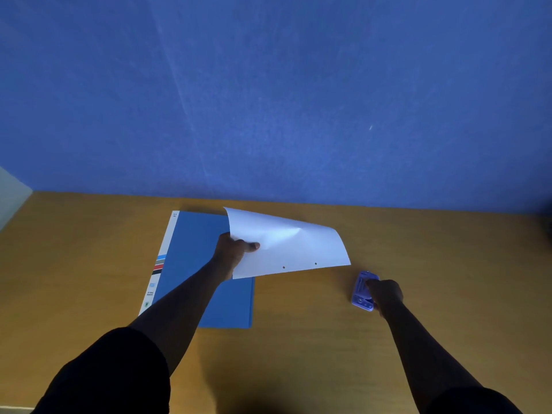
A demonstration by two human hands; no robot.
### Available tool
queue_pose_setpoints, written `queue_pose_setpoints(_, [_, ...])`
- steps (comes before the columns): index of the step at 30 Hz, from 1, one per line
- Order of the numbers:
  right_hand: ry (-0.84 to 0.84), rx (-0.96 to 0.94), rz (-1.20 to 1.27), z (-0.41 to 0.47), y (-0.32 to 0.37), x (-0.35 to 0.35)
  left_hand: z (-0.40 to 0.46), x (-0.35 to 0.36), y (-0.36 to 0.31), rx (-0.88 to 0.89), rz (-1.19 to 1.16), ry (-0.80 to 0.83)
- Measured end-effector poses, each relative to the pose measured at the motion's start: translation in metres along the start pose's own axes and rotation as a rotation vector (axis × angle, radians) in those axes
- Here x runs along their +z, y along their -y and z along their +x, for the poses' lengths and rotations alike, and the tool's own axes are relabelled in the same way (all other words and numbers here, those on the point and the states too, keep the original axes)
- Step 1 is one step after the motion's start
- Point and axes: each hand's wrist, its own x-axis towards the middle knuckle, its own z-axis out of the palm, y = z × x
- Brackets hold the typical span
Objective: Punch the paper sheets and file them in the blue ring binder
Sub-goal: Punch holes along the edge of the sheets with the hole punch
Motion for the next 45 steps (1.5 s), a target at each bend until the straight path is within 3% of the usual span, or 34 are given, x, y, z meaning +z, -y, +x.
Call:
queue_pose_setpoints(9, [-0.111, -0.098, -0.362, -0.01, 0.01, -0.004, 0.01, -0.003, -0.01, 0.058, 0.215, 0.128])
queue_pose_setpoints(12, [-0.243, -0.364, -0.495, -0.023, 0.036, 0.001, 0.017, -0.007, -0.021, 0.079, 0.445, 0.23])
queue_pose_setpoints(15, [-0.088, -0.741, -0.39, -0.036, 0.074, 0.013, 0.018, -0.009, -0.035, 0.097, 0.64, 0.323])
queue_pose_setpoints(18, [0.221, -0.899, -0.382, -0.042, 0.104, 0.027, 0.017, -0.008, -0.046, 0.145, 0.758, 0.382])
queue_pose_setpoints(22, [0.669, -0.818, -0.185, -0.053, 0.123, 0.038, 0.014, -0.009, -0.058, 0.195, 0.811, 0.445])
queue_pose_setpoints(26, [0.802, -0.834, -0.098, -0.059, 0.128, 0.041, 0.013, -0.013, -0.062, 0.215, 0.853, 0.46])
queue_pose_setpoints(33, [0.779, -0.762, 0.091, -0.057, 0.127, 0.025, 0.021, -0.032, -0.068, 0.2, 0.783, 0.477])
queue_pose_setpoints(36, [0.736, -0.696, 0.202, -0.056, 0.124, 0.017, 0.022, -0.037, -0.071, 0.127, 0.573, 0.443])
queue_pose_setpoints(41, [0.644, -0.487, 0.427, -0.046, 0.113, 0.01, 0.029, -0.031, -0.043, -0.097, -0.024, 0.421])
queue_pose_setpoints(45, [0.533, -0.378, 0.492, -0.039, 0.103, 0.013, 0.027, -0.011, -0.009, -0.207, -0.079, 0.403])
